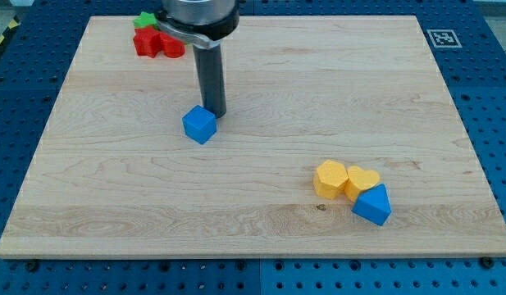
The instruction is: Move the blue cube to the bottom of the red star
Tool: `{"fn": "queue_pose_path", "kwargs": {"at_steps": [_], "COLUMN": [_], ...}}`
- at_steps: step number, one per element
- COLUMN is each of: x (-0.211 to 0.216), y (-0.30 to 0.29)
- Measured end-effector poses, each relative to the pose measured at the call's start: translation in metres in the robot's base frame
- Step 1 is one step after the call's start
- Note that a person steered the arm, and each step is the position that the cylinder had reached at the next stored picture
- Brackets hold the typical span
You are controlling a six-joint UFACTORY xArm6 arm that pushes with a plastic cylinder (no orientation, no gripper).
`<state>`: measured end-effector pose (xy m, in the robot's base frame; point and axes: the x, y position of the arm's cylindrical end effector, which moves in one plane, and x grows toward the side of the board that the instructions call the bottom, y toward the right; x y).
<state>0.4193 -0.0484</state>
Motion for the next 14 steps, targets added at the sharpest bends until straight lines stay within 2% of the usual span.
{"fn": "queue_pose_path", "kwargs": {"at_steps": [1, 2, 3, 5, 6, 7, 8, 9, 10, 11, 12, 13, 14], "x": [0.016, 0.063, 0.079, -0.014, -0.003, 0.042, 0.039, 0.003, -0.049, -0.062, -0.017, -0.011, -0.029], "y": [0.057, 0.062, 0.001, -0.122, -0.126, -0.083, -0.035, -0.05, -0.093, -0.096, -0.044, 0.013, 0.022]}}
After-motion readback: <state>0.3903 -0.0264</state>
